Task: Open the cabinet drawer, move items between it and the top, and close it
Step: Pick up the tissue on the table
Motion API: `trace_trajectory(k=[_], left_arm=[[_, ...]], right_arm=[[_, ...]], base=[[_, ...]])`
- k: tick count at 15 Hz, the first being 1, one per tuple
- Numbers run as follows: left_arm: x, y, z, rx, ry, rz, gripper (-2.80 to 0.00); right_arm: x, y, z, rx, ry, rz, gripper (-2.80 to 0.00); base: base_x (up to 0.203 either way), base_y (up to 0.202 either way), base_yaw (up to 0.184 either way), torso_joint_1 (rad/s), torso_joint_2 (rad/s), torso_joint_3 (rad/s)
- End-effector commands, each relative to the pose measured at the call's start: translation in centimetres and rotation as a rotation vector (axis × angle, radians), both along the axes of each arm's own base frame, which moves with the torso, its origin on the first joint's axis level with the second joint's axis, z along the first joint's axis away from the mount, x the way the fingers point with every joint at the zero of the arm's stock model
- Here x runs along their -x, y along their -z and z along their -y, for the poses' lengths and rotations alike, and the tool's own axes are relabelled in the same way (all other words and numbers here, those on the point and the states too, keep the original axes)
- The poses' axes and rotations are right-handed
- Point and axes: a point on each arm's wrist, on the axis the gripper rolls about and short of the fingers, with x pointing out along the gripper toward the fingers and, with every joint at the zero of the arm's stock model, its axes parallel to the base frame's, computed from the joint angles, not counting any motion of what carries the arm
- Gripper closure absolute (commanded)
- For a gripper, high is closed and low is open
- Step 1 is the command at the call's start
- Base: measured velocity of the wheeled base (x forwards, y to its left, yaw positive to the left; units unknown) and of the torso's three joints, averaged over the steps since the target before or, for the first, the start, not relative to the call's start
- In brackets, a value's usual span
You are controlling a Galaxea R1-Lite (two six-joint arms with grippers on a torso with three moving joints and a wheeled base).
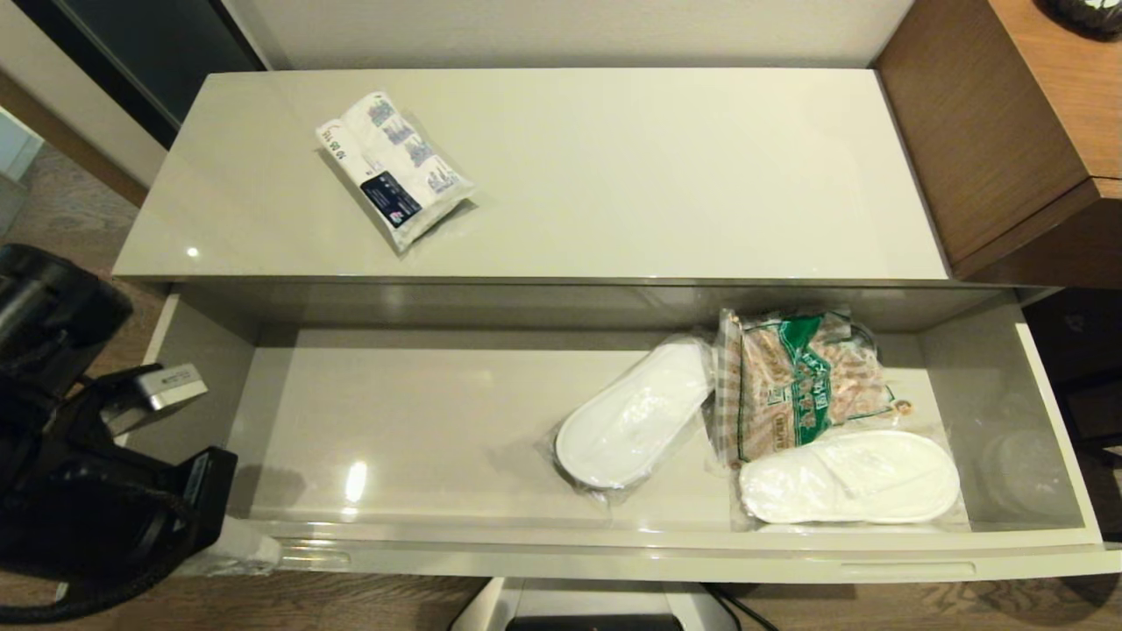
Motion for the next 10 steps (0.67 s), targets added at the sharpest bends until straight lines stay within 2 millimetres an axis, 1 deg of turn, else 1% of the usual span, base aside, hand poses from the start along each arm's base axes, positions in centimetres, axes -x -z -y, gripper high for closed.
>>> trace_trajectory(k=[1,2,3,4,5,6,7,8,9,10], left_arm=[[3.3,-1.6,-0.8,0.026,-0.008,0.109,0.0],[4.8,-2.4,-1.2,0.027,-0.019,0.175,0.0],[5.8,-3.1,-1.5,0.015,-0.036,0.232,0.0],[6.0,-3.5,-1.6,-0.004,-0.055,0.261,0.0],[5.5,-3.7,-1.5,-0.028,-0.071,0.266,-2.8],[5.3,-3.9,-1.5,-0.029,-0.075,0.276,-2.8],[4.2,-4.7,-1.3,-0.027,-0.08,0.3,-2.8],[2.4,-5.5,-0.9,-0.028,-0.084,0.312,-2.8],[0.1,-6.5,-0.4,-0.022,-0.094,0.331,-2.8],[-2.9,-7.2,0.3,-0.017,-0.105,0.34,-2.8]], right_arm=[[0.1,0.0,0.0,0.001,0.0,0.012,0.0],[0.1,0.0,0.0,0.001,0.0,0.012,0.0],[0.1,0.0,0.0,0.001,0.0,0.012,0.0],[0.1,0.0,0.0,0.001,0.0,0.012,0.0],[0.1,0.0,0.0,0.001,0.0,0.012,0.0],[0.1,0.0,0.0,0.001,0.0,0.012,0.0],[0.1,0.0,0.0,0.001,0.0,0.012,0.0],[0.1,0.0,0.0,0.001,0.0,0.012,0.0],[0.1,0.0,0.0,0.001,0.0,0.012,0.0],[0.1,0.0,0.0,0.001,0.0,0.012,0.0]], base=[[0.0,0.0,0.0,0.0,0.0,0.0],[0.0,0.0,0.0,0.0,0.0,0.0],[0.0,0.0,0.0,0.0,0.0,0.0],[0.0,0.0,0.0,0.0,0.0,0.0],[0.0,0.0,0.0,0.0,0.0,0.0],[0.0,0.0,0.0,0.0,0.0,0.0],[0.0,0.0,0.0,0.0,0.0,0.0],[0.0,0.0,0.0,0.0,0.0,0.0],[0.0,0.0,0.0,0.0,0.0,0.0],[0.0,0.0,0.0,0.0,0.0,0.0]])
